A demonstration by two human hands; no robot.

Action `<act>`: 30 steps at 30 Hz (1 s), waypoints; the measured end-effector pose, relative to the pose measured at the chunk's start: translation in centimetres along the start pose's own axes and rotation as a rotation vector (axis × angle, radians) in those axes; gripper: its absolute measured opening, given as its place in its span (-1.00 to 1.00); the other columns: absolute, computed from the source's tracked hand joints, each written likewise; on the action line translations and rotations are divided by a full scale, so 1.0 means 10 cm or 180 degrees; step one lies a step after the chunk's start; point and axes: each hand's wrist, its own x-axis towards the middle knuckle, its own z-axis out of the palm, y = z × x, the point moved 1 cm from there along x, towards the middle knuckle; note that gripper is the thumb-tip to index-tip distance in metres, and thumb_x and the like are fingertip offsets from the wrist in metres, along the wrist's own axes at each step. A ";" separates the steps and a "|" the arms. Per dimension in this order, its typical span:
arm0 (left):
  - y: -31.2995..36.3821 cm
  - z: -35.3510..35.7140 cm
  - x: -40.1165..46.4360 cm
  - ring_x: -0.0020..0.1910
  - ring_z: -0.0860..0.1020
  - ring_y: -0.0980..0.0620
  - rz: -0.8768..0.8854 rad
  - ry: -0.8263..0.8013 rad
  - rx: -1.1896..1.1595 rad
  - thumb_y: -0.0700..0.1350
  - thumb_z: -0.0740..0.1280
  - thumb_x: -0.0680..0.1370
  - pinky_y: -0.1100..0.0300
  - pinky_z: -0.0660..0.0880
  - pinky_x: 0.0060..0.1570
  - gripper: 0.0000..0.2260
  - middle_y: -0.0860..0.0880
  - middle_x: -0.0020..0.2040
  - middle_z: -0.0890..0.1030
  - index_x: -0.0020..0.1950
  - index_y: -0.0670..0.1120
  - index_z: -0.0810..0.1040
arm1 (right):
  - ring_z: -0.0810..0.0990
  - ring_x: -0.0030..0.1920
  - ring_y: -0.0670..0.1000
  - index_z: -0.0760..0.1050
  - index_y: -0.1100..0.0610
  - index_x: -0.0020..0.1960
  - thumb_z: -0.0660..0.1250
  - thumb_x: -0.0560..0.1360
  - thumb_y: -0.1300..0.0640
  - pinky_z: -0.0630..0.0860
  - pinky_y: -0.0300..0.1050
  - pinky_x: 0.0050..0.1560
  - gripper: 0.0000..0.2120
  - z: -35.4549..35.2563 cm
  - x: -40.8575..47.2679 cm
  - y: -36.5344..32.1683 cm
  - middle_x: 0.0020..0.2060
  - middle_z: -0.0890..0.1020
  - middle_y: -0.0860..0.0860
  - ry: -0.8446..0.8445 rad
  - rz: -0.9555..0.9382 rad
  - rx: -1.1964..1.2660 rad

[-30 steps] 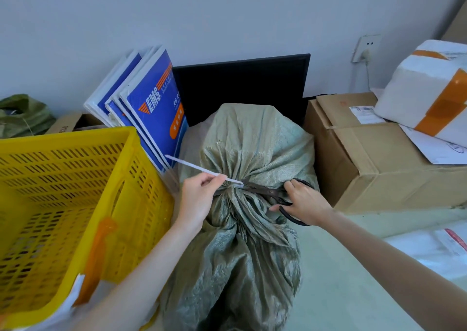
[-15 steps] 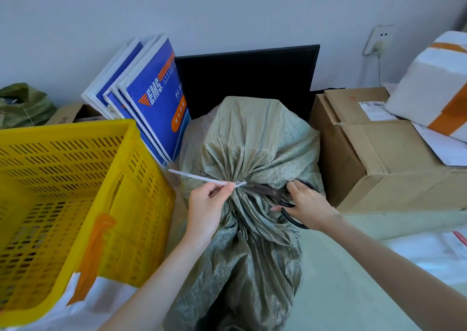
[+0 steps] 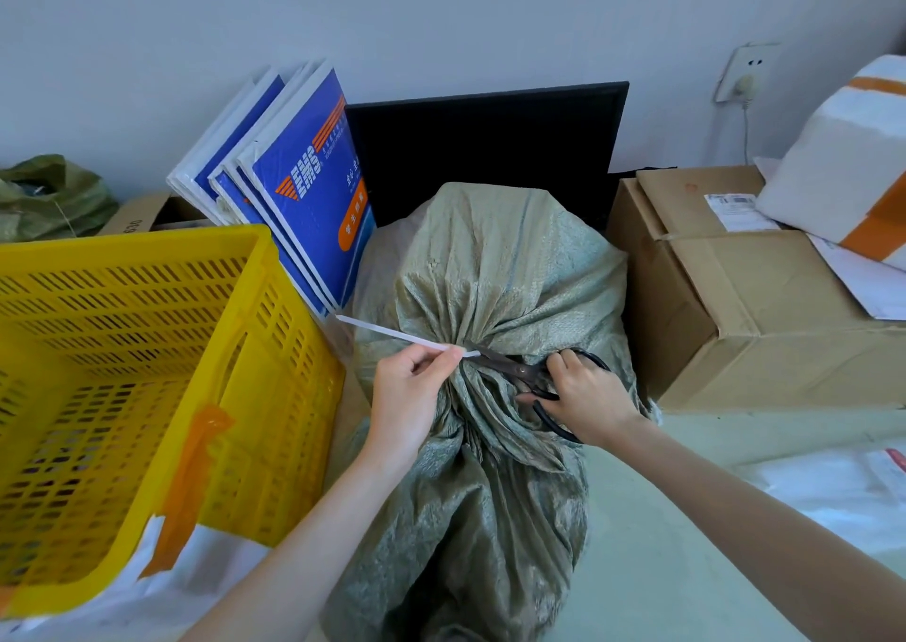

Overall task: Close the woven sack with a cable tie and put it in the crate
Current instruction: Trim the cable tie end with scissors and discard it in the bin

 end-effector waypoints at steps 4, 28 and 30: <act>-0.04 -0.04 -0.04 -0.29 0.43 -0.02 0.0043 0.0096 -0.0046 -0.13 0.41 0.49 0.14 0.36 -0.24 -0.87 -0.29 -0.24 0.59 -0.20 0.08 0.67 | 0.54 -0.49 0.07 0.42 0.17 -0.27 0.18 0.36 -0.37 0.35 -0.17 -0.64 -0.45 0.02 0.01 0.02 -0.42 0.52 0.04 0.0091 -0.0087 -0.0131; -0.15 0.08 -0.27 -0.26 0.46 0.03 0.0144 0.0033 -0.0253 -0.09 0.41 0.49 0.17 0.41 -0.19 -0.88 -0.20 -0.26 0.59 -0.22 0.09 0.68 | 0.61 0.00 0.15 0.36 0.16 0.10 -0.03 0.53 -0.33 0.42 -0.04 -0.18 -0.44 0.03 0.03 -0.10 0.04 0.57 0.08 -0.0904 0.0107 -0.0262; -0.16 0.09 -0.29 -0.27 0.49 0.05 0.0172 0.0088 -0.0261 -0.11 0.41 0.49 0.23 0.43 -0.20 -0.88 -0.17 -0.27 0.62 -0.20 0.09 0.68 | 0.61 -0.01 0.15 0.35 0.15 0.08 -0.03 0.52 -0.34 0.43 -0.02 -0.18 -0.44 0.03 0.02 -0.10 0.02 0.58 0.08 -0.0916 0.0125 -0.0216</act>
